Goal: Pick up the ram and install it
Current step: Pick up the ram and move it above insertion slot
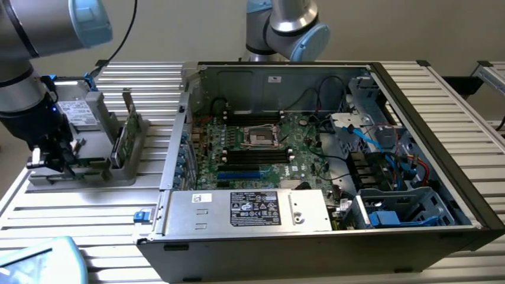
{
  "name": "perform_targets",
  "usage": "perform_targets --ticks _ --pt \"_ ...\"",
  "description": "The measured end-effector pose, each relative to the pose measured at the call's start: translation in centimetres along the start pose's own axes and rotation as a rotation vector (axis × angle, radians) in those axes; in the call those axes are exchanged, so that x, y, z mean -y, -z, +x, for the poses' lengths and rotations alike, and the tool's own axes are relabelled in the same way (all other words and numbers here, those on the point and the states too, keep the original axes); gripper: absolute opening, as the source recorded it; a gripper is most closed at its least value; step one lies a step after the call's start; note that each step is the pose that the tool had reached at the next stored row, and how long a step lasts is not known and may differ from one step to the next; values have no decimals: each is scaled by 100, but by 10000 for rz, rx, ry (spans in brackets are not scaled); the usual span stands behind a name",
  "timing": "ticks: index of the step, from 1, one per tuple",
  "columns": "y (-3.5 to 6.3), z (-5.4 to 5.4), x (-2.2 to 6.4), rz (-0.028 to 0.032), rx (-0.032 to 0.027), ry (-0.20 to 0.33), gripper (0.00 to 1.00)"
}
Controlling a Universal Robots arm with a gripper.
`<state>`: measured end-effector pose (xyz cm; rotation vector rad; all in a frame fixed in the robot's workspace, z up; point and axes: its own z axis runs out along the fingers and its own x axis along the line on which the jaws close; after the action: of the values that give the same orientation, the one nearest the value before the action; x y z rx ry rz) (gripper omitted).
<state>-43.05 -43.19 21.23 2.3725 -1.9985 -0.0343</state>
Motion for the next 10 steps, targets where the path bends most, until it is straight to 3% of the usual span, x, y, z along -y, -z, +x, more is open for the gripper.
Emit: perform_targets --ticks 10 --pt "-184 -2 5 1 0 1 39"
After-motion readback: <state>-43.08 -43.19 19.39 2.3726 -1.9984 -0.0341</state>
